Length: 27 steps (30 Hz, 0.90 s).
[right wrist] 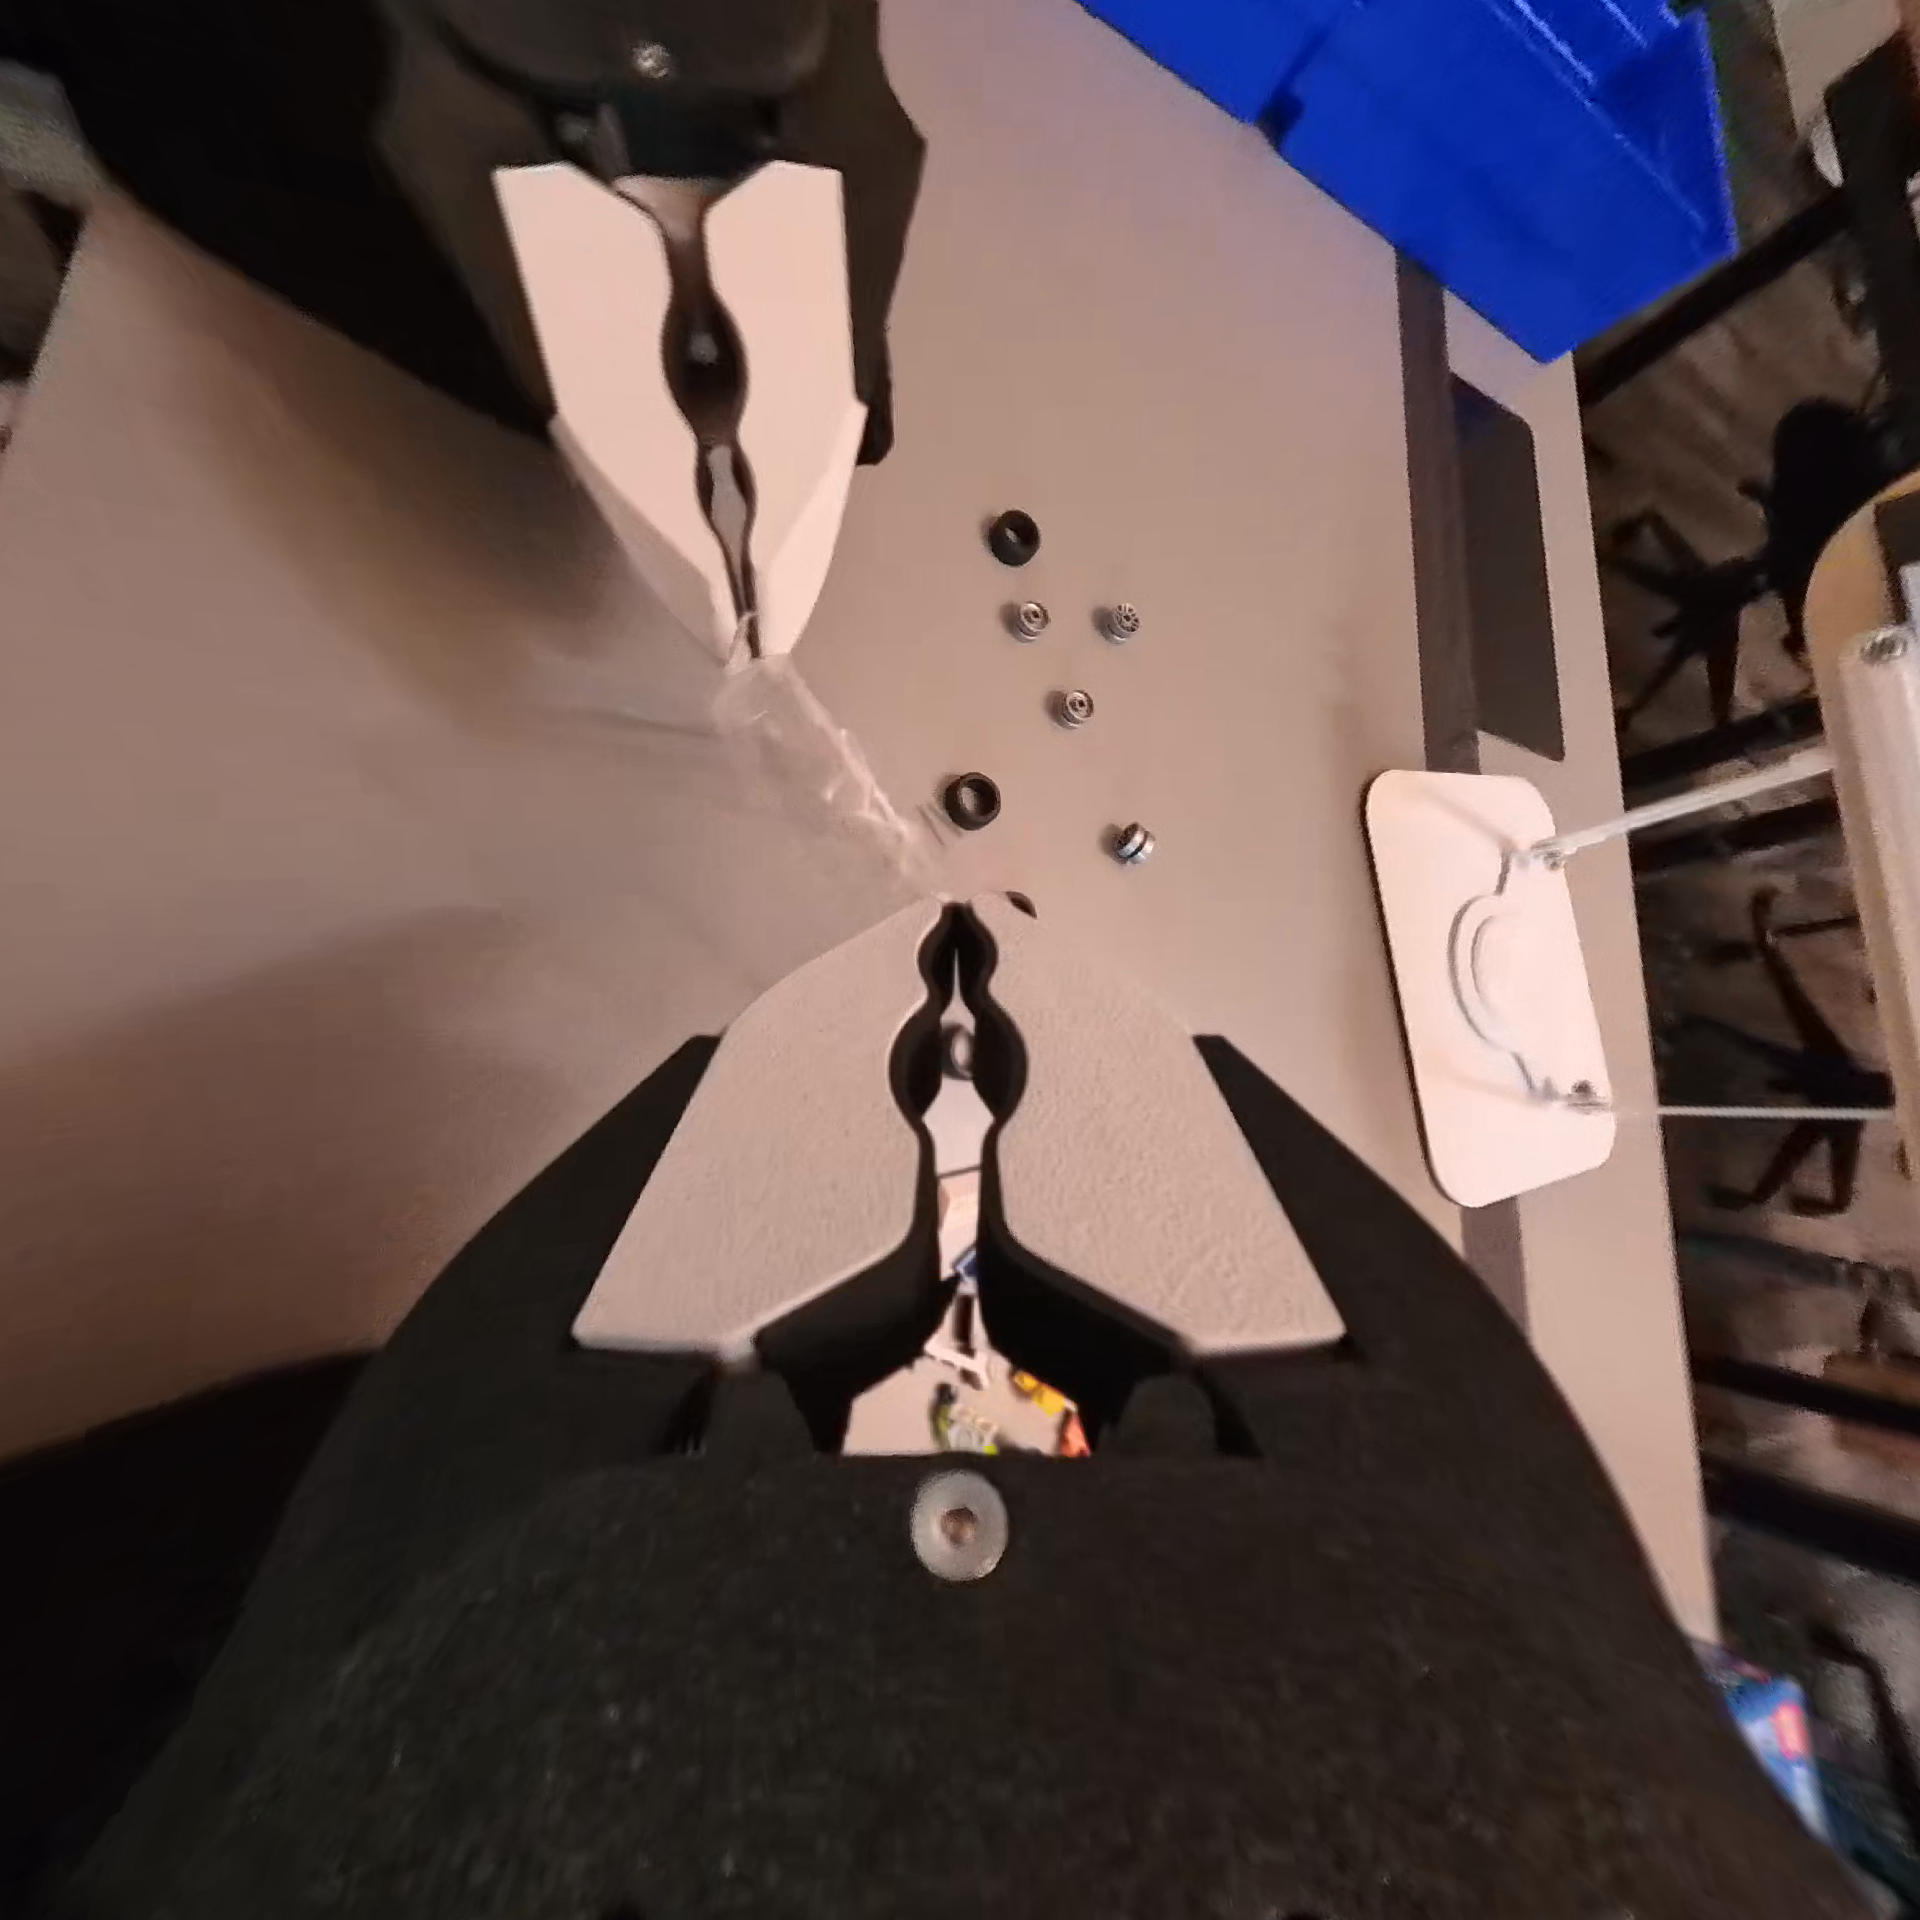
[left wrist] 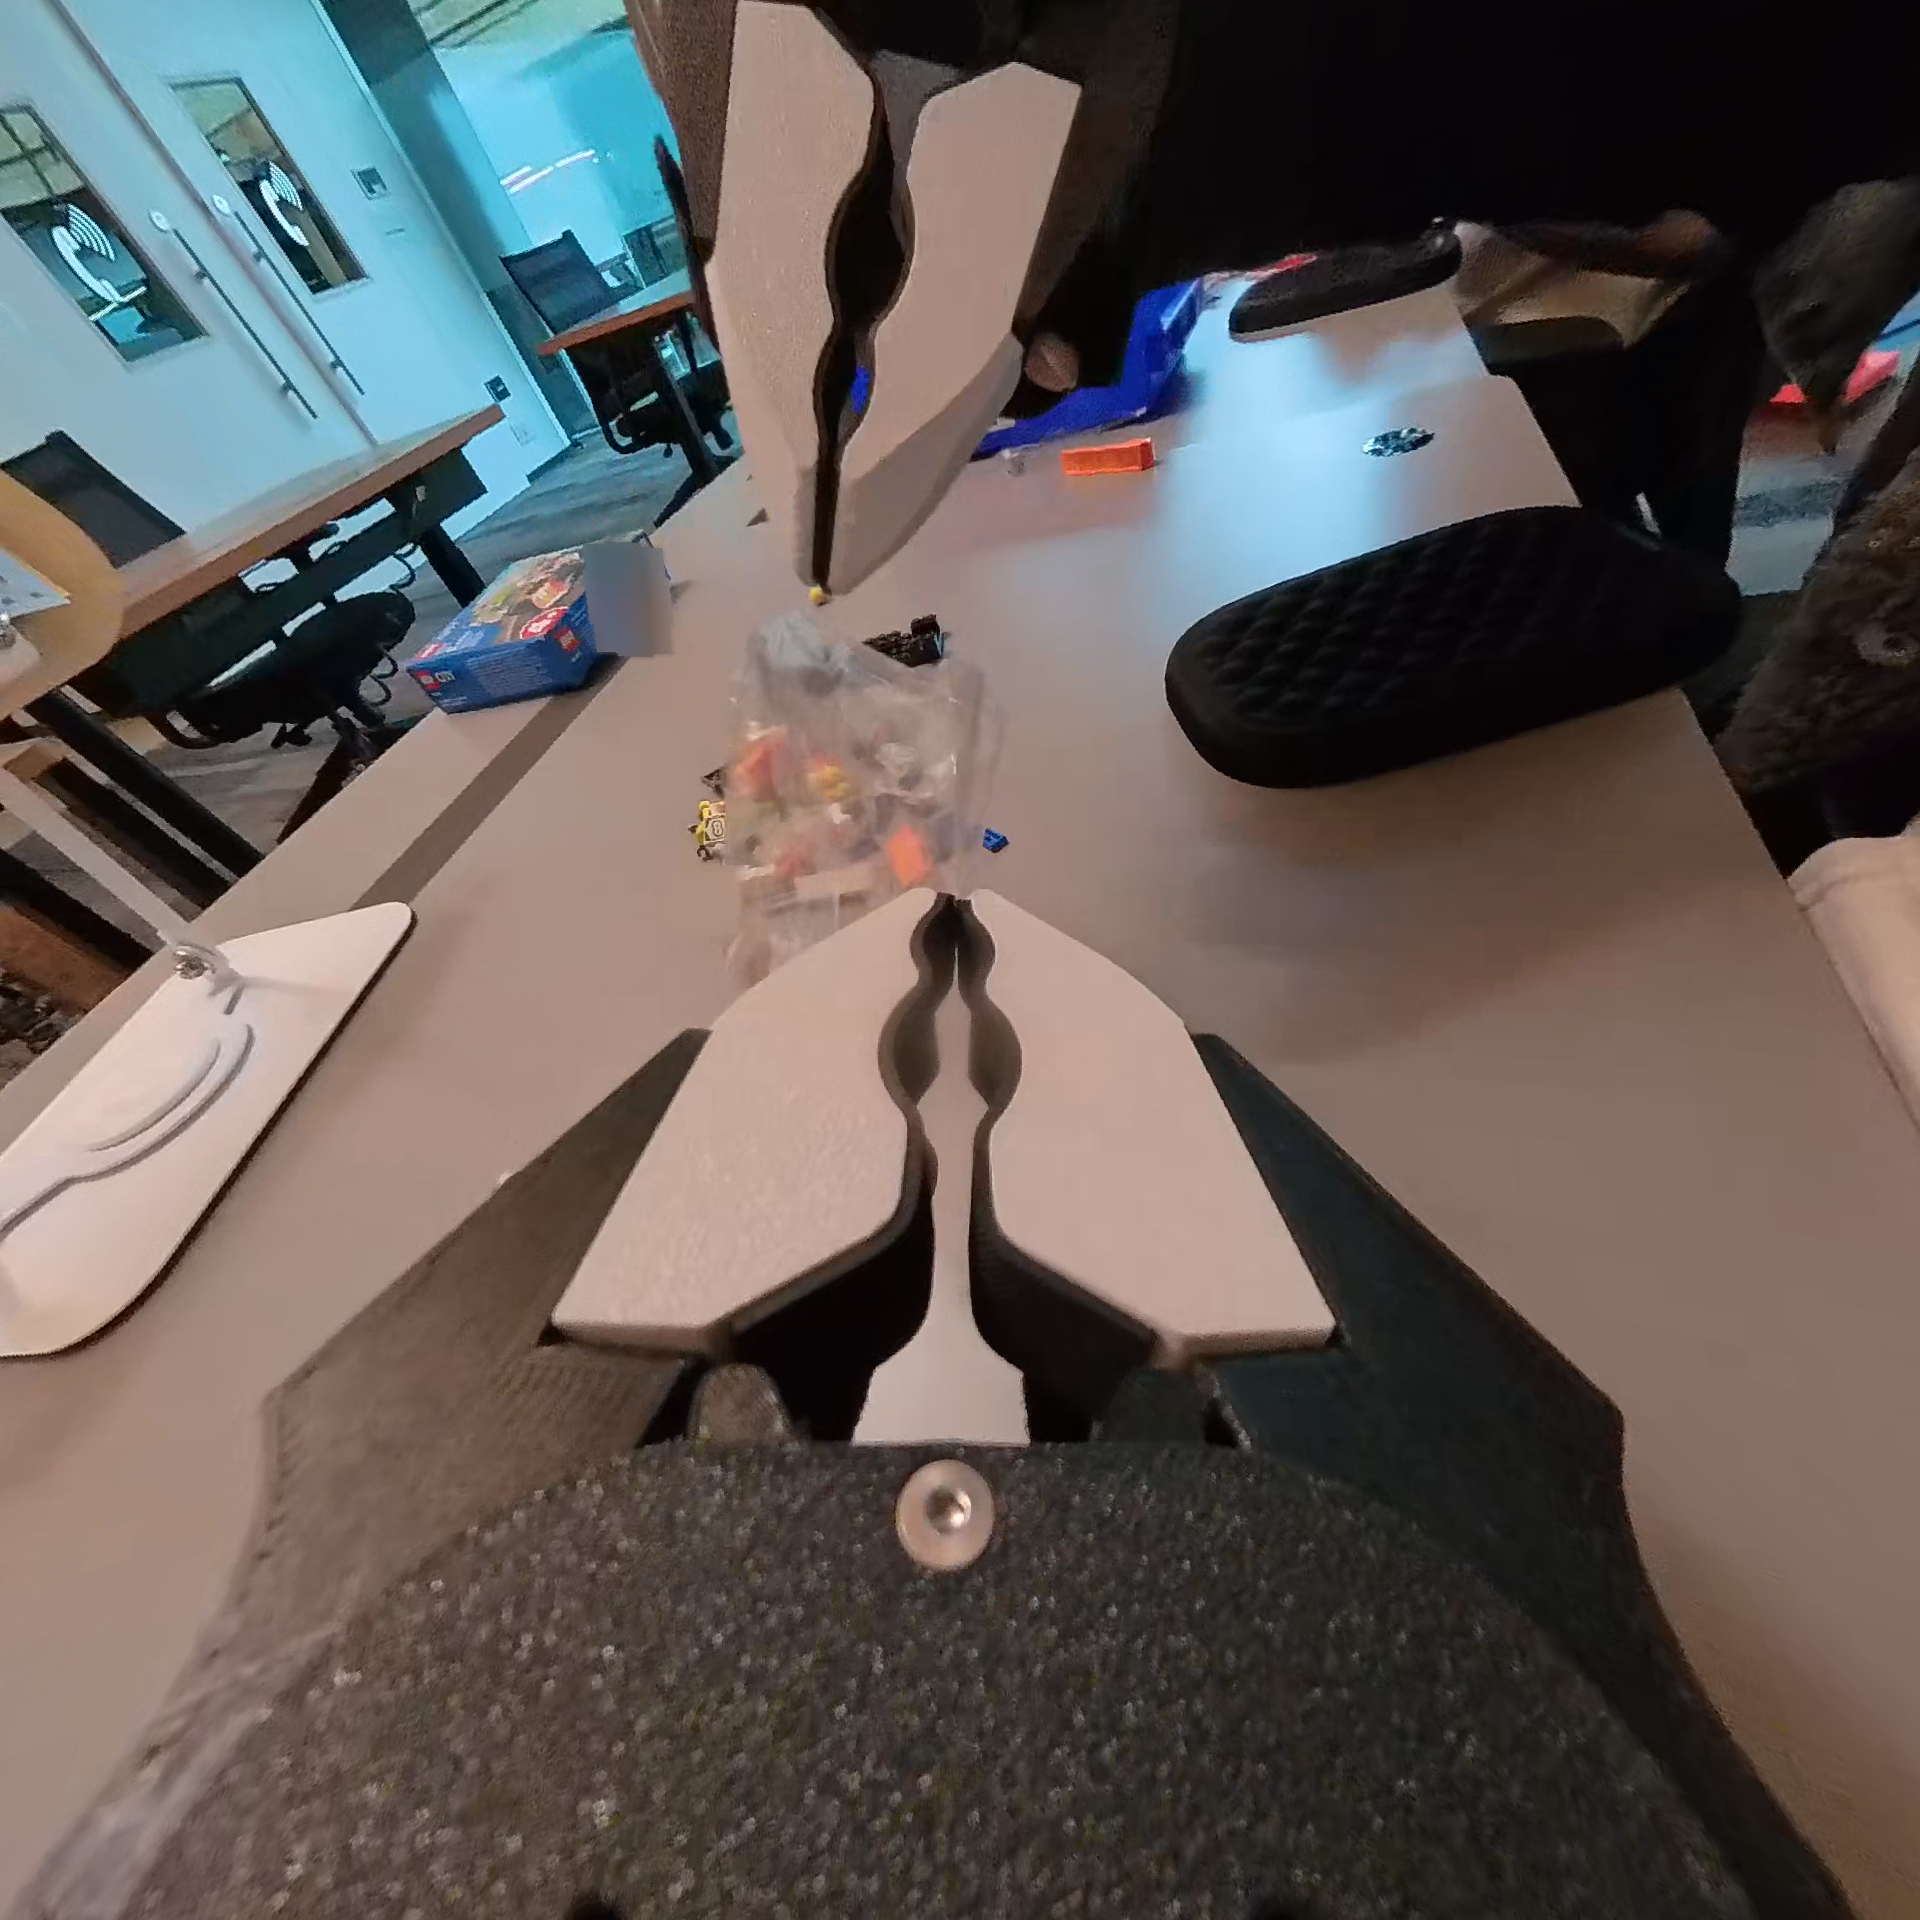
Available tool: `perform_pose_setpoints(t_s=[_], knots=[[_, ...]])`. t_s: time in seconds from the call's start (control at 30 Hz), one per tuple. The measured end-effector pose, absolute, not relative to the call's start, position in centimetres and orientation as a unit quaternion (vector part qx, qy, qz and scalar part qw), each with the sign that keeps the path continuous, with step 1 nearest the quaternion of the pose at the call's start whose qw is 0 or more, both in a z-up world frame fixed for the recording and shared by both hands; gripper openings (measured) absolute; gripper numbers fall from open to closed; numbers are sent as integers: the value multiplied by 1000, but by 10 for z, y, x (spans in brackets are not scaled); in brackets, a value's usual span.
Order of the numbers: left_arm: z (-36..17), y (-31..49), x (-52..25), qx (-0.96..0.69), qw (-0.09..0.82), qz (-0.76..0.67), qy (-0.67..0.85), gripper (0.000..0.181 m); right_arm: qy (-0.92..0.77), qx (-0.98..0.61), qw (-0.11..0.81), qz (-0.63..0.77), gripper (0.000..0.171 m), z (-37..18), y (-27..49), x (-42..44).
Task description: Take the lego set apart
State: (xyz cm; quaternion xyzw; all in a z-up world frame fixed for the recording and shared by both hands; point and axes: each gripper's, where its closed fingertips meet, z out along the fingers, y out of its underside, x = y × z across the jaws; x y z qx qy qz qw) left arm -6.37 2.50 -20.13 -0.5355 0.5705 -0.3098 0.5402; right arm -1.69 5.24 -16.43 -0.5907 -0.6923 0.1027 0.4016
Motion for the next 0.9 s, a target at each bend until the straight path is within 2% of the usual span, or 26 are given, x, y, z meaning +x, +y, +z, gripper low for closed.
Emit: perform_pose_setpoints(t_s=[0.33, 0.43, 0.53, 0.7, 0.9], knots=[[-205, 21, -65, -522, 544, -292, 589, 0, -718, -592, 354, 95, 0, -187, 54, -21], [-206, 20, -65, -522, 542, -290, 592, 0, -688, -612, 360, 150, 0, -177, 54, -23], [-206, 19, -64, -523, 540, -294, 591, 0, -678, -622, 363, 146, 0, -173, 62, -16], [-210, 20, -63, -532, 534, -289, 590, 0, -716, -609, 307, 148, 0, -207, 37, -18], [-212, 20, -62, -541, 528, -283, 590, 0, -719, -596, 301, 196, 0, -215, 13, -25]])
